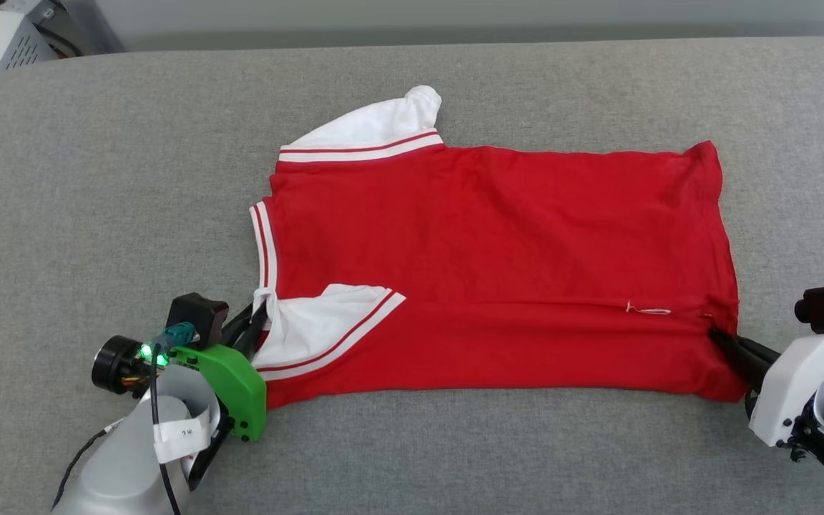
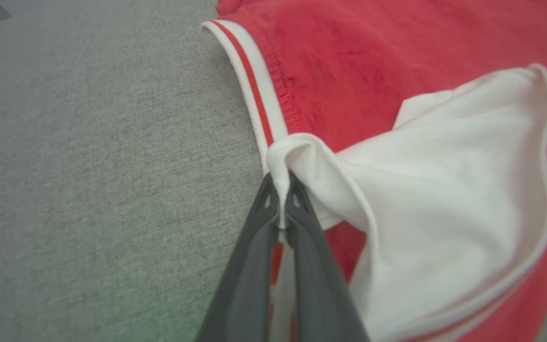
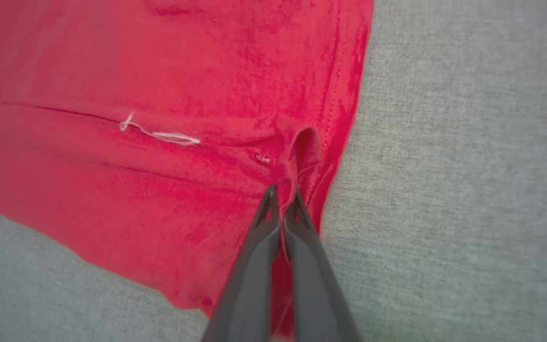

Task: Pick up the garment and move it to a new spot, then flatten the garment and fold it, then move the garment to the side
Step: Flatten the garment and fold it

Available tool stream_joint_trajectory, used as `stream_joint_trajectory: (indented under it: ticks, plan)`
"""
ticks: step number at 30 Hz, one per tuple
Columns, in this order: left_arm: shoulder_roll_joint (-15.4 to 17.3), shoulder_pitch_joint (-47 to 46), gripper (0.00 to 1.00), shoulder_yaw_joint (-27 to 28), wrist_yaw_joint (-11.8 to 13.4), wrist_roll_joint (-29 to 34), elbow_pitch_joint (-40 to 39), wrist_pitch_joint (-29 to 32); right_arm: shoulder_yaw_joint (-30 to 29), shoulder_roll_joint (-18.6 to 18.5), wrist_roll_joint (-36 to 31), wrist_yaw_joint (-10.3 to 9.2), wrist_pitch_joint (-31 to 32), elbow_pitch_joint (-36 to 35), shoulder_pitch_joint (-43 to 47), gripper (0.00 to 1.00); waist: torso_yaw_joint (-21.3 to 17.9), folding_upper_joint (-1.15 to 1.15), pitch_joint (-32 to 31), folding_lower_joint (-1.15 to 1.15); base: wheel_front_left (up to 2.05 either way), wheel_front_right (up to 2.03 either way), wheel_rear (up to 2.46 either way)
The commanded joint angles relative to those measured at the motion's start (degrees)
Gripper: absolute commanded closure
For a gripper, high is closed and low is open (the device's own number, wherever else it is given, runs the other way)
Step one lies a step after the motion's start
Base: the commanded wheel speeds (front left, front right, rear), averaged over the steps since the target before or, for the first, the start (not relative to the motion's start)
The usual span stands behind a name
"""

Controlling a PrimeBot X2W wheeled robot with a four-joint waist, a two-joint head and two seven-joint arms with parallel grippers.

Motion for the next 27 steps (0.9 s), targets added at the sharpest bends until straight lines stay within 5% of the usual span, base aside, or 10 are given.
stream_joint_trajectory:
  ticks: [1, 5, 6, 7, 8, 20, 27]
  plan:
    - [-0.70, -1.34, 1.00, -0.93, -0.14, -1.20, 1.42, -0.76, 0.39, 0.39, -0.31, -0.06, -0.12, 0.74, -0.96, 1.00, -0.04, 0.00, 0.77, 0.00, 0.00, 0.00, 0.00]
    - [-1.51, -2.52, 1.00, -3.53, -0.15, -3.39, 5.09, -2.14, 1.13, 1.05, -0.53, -0.06, -1.26, 2.03, -1.47, 1.00, 0.15, 0.00, 0.52, 0.00, 0.00, 0.00, 0.00]
    - [-1.72, -2.82, 1.00, -3.90, -0.15, -4.10, 5.78, -2.41, 1.19, 0.94, -0.67, -0.06, -1.83, 2.08, -1.52, 0.89, 0.29, 0.00, 0.15, 0.00, 0.00, 0.00, 0.00]
    - [-1.73, -3.08, 0.55, -4.20, -0.15, -4.48, 6.27, -2.59, 1.20, 0.80, -0.80, -0.06, -2.28, 2.07, -1.50, 0.56, 0.37, 0.00, -0.15, 0.00, 0.00, 0.00, 0.00]
    - [-1.60, -3.50, 0.00, -4.48, -0.15, -4.65, 6.88, -2.77, 1.12, 0.66, -0.79, -0.06, -2.84, 1.90, -1.38, 0.00, 0.51, 0.00, -0.63, 0.00, 0.00, 0.00, 0.00]
    - [3.64, -6.60, 0.00, -6.14, -0.15, -6.12, 1.40, -2.97, -4.39, -4.74, -0.13, -0.06, -7.52, -6.56, 5.22, 0.00, 1.76, 0.00, -5.30, 0.00, 0.00, 0.00, 0.00]
    - [9.31, -9.99, 0.00, -14.45, -0.15, -13.70, -10.22, 9.57, -9.13, -4.71, -2.80, -0.06, -6.02, -10.38, 9.32, 0.00, 2.44, 0.00, -6.34, 0.00, 0.00, 0.00, 0.00]
